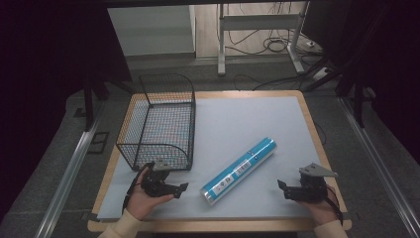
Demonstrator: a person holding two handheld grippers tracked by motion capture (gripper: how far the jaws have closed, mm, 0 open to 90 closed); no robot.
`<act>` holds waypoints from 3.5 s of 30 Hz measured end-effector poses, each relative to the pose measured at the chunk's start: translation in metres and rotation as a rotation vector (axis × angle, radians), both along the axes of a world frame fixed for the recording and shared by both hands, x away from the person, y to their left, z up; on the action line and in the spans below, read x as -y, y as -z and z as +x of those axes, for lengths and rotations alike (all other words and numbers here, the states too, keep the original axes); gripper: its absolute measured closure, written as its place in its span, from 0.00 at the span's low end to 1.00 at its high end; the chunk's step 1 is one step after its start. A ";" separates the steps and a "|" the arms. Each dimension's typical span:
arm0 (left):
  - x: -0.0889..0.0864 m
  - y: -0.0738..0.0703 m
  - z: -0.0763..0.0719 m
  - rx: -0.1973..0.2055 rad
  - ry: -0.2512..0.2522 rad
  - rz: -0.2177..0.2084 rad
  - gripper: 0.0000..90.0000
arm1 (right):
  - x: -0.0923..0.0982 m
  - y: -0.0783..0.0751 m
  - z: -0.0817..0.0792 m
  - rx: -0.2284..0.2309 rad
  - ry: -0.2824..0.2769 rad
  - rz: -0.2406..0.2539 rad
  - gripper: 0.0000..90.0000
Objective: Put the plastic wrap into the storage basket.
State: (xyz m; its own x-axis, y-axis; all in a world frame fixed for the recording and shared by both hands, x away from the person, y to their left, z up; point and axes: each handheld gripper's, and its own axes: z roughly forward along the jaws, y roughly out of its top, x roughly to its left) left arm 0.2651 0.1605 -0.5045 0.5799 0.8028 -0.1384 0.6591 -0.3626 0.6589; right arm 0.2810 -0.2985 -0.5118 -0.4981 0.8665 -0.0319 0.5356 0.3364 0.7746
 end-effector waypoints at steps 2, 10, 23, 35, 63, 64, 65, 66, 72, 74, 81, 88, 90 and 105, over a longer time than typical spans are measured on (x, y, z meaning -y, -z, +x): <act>0.001 -0.003 0.000 0.001 0.001 -0.006 0.16 | 0.001 -0.001 -0.002 0.003 -0.001 0.005 0.09; 0.008 -0.018 -0.004 0.020 0.039 -0.018 0.15 | 0.003 0.000 -0.003 -0.001 0.008 0.006 0.09; 0.020 -0.035 -0.005 0.035 0.058 -0.010 0.15 | -0.001 0.002 -0.002 -0.006 -0.020 -0.002 0.10; 0.035 -0.043 0.000 0.039 0.100 -0.006 0.15 | -0.001 0.001 -0.002 -0.004 -0.013 0.013 0.10; 0.079 -0.045 0.012 0.034 0.195 0.038 0.15 | -0.001 0.003 -0.003 0.001 -0.024 -0.020 0.11; 0.081 -0.045 0.012 0.032 0.196 0.039 0.15 | -0.001 0.003 -0.003 0.000 -0.024 -0.020 0.11; 0.083 -0.045 0.013 0.030 0.201 0.043 0.15 | -0.002 0.003 -0.003 0.000 -0.024 -0.020 0.11; 0.083 -0.045 0.013 0.030 0.201 0.043 0.15 | -0.002 0.003 -0.003 0.000 -0.025 -0.021 0.11; 0.100 -0.049 0.021 0.012 0.225 0.049 0.14 | -0.003 0.003 -0.004 0.001 -0.028 -0.029 0.11; 0.104 -0.049 0.023 0.012 0.232 0.054 0.14 | -0.002 0.003 -0.004 0.002 -0.028 -0.028 0.11; 0.117 -0.046 0.028 0.007 0.248 0.058 0.17 | -0.002 0.002 -0.005 0.006 -0.027 -0.028 0.11; 0.132 -0.046 0.033 -0.004 0.262 0.063 0.16 | -0.002 0.002 -0.005 0.011 -0.029 -0.032 0.11; 0.136 -0.045 0.036 -0.009 0.262 0.065 0.16 | -0.002 0.001 -0.006 0.014 -0.030 -0.032 0.11; 0.156 -0.040 0.052 -0.040 0.269 0.073 0.15 | -0.001 -0.001 -0.007 0.032 -0.028 -0.023 0.11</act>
State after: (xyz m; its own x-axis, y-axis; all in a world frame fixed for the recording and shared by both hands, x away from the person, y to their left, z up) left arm 0.3169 0.0049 -0.4641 0.7685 0.6298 -0.1128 0.5581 -0.5736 0.5996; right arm 0.2736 -0.2974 -0.5106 -0.5202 0.8513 -0.0683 0.5009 0.3689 0.7830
